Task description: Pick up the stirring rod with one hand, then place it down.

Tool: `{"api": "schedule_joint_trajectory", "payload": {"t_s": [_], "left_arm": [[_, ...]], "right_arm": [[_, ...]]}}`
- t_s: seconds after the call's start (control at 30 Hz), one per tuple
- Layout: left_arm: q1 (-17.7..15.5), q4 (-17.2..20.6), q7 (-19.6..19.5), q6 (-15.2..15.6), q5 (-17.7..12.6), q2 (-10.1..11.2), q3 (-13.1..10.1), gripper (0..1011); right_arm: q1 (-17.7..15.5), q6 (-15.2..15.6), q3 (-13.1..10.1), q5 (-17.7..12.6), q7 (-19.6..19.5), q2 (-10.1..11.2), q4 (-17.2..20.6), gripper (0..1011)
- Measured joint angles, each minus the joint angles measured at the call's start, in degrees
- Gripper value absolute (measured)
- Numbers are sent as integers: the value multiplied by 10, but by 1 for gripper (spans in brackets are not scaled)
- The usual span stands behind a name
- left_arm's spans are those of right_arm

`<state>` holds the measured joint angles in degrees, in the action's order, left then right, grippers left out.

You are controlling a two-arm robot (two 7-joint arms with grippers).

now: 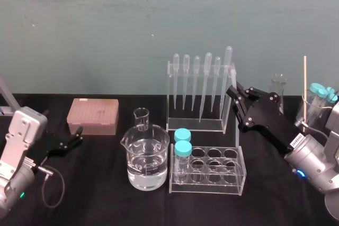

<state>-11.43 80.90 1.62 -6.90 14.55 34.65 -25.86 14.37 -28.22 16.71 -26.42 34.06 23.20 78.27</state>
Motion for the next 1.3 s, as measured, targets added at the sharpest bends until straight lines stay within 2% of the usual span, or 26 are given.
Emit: {"api": "schedule_joint_trajectory", "payload": {"t_s": [1.3], "left_arm": [[0,0,0,0,0,0,0,1000]], "right_arm": [[0,0,0,0,0,0,0,68]]}}
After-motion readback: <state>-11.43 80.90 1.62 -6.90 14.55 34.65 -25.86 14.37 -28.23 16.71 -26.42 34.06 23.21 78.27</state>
